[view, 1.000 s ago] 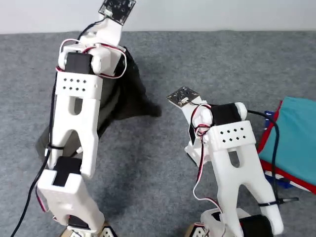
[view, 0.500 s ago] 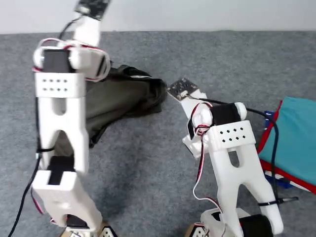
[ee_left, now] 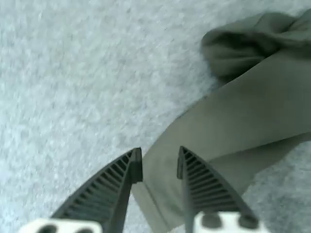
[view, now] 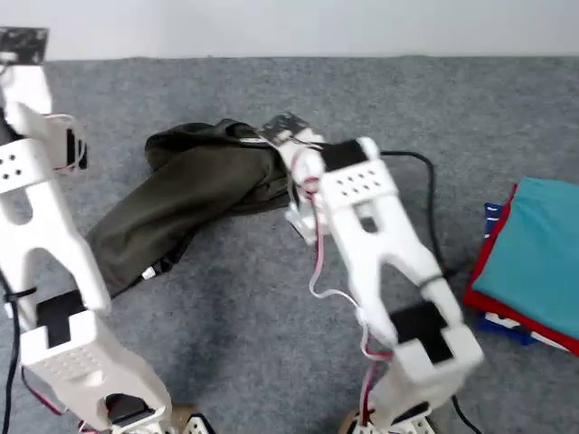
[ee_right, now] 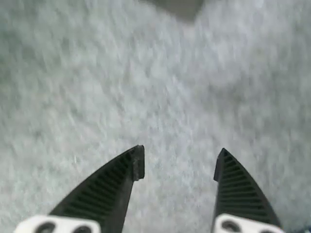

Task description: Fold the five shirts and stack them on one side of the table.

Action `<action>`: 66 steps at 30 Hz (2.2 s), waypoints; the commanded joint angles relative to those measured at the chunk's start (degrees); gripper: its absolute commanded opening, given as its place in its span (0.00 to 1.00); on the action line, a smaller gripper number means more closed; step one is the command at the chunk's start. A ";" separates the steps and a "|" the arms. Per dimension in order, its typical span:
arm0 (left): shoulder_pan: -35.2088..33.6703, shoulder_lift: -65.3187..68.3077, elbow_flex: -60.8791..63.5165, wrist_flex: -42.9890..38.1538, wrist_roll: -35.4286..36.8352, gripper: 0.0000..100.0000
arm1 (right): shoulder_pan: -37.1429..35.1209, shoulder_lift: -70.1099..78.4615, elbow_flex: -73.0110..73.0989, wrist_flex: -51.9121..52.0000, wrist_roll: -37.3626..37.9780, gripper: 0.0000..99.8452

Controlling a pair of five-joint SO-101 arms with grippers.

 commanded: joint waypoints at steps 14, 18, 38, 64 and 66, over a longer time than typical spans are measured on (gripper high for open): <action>-5.01 -0.88 0.40 1.23 -0.09 0.12 | -1.63 34.77 -41.67 -0.66 -6.15 0.24; -4.92 -0.88 0.40 1.23 -0.09 0.12 | -1.63 40.31 -48.09 -0.57 -5.89 0.24; -4.84 -0.26 2.15 1.05 -0.18 0.12 | -5.41 56.75 -65.05 -0.66 4.04 0.09; -3.16 -0.88 11.30 1.23 -6.15 0.05 | 1.01 35.38 -47.65 17.01 10.02 0.01; -2.73 -0.88 14.46 1.32 -7.47 0.05 | 1.89 29.76 -40.97 16.92 10.11 0.01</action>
